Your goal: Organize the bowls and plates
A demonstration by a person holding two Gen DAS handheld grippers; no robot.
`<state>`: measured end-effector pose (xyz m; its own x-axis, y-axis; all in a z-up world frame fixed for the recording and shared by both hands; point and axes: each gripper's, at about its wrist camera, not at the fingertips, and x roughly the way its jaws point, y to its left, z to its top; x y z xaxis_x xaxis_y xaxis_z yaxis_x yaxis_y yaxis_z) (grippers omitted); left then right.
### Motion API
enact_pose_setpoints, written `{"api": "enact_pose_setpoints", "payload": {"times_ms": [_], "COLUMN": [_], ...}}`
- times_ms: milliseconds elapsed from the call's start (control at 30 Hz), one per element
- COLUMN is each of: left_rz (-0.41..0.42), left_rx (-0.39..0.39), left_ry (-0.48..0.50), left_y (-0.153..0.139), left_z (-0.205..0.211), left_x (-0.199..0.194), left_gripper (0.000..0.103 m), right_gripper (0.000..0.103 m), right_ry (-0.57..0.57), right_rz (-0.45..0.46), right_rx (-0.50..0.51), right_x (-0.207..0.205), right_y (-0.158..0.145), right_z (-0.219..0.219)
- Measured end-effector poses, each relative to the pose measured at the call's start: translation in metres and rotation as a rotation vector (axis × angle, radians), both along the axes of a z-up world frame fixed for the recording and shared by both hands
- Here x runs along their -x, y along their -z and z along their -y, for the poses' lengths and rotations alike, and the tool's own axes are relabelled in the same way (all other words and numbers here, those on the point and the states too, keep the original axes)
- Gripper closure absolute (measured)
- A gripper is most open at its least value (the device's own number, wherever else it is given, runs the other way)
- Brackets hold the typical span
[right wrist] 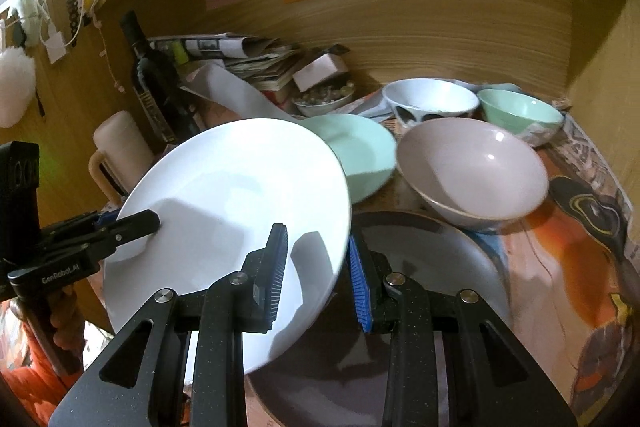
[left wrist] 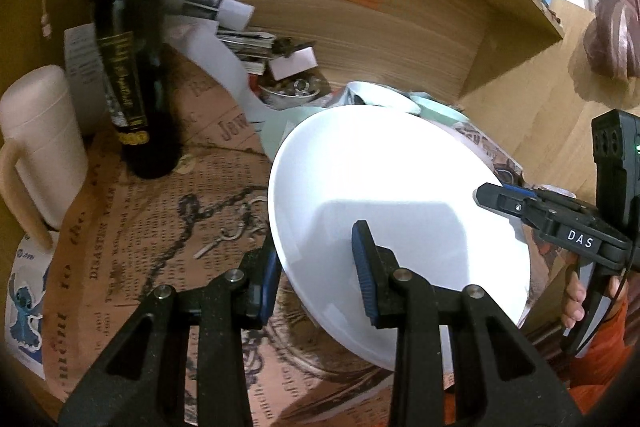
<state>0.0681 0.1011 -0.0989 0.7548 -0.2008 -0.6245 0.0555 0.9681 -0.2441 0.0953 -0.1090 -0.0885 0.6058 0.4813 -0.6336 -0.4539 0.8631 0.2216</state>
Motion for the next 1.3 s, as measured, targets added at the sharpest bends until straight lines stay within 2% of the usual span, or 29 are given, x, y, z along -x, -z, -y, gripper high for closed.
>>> {"api": "enact_pose_setpoints", "payload": {"times_ms": [567,1300], "left_rz": [-0.043,-0.143], "left_rx": [-0.025,-0.053], "left_ry": [0.085,0.148], "left_y": [0.010,0.041], "left_z": [0.051,0.087], "left_x": [-0.017,-0.035], "left_gripper": [0.069,0.069], "right_gripper": [0.075,0.075], "right_ry": [0.089,0.149], "right_rz": [-0.049,-0.141], "right_rx": [-0.013,-0.018], "right_x": [0.013,0.012], "right_y": [0.018,0.047], "right_z": [0.051,0.080]}}
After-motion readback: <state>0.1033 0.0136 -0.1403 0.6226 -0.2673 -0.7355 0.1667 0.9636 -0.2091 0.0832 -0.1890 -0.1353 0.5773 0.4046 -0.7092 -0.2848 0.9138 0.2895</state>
